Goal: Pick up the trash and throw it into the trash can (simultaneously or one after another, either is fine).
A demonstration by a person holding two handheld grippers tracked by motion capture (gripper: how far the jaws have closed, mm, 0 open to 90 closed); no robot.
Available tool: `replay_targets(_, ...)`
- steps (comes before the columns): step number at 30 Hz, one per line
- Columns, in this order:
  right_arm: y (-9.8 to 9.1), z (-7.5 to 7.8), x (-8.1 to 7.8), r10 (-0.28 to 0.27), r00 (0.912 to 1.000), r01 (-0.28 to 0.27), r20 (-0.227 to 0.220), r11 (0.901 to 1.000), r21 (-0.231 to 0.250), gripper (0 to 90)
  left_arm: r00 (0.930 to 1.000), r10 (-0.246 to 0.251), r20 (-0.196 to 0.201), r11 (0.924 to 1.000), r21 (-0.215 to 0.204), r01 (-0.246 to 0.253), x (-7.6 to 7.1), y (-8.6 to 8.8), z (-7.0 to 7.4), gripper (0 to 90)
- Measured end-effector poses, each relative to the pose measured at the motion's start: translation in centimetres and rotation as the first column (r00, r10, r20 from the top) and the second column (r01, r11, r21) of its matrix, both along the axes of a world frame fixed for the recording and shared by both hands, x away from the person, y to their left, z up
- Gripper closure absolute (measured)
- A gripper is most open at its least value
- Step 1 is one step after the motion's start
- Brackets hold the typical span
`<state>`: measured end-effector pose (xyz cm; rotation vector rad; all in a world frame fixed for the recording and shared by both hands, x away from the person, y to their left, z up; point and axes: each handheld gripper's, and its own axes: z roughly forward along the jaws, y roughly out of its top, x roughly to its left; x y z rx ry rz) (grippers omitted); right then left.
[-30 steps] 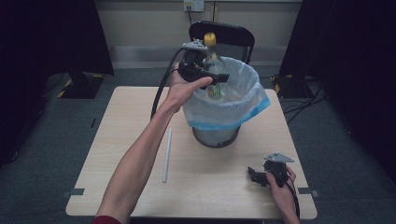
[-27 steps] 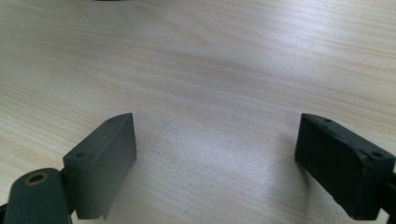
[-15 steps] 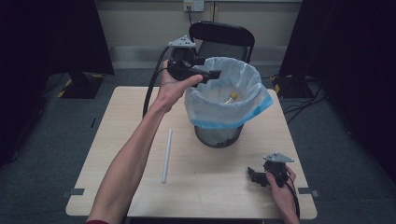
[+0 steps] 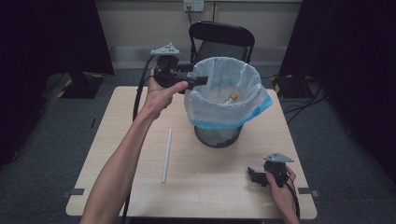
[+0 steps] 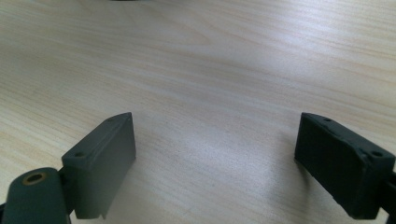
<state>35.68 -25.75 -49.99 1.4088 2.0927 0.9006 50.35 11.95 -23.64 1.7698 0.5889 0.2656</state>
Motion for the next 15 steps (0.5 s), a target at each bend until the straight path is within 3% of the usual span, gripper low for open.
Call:
replay_targets(2,0.0,0.0,0.0,0.001,1.0000,-0.001,0.000,1.0000,0.000,11.6,0.9999,0.006,-0.012,0.9998,-0.017,-0.006,-0.1,0.9,-0.3,18.6)
replay_targets(7,0.0,0.0,0.0,0.000,1.0000,0.000,0.000,1.0000,0.000,11.6,0.9996,0.029,-0.008,0.9996,-0.005,-0.029,-0.5,2.8,-0.8,19.7)
replay_targets(13,0.0,0.0,0.0,0.001,1.0000,-0.001,0.000,1.0000,0.000,11.7,0.9993,0.022,-0.029,0.9982,-0.055,-0.023,-1.0,4.6,-1.4,22.7)
replay_targets(15,0.0,0.0,0.0,0.002,1.0000,-0.002,0.000,1.0000,-0.001,11.6,0.9990,0.029,-0.034,0.9987,-0.042,-0.030,-1.3,4.9,-1.6,23.2)
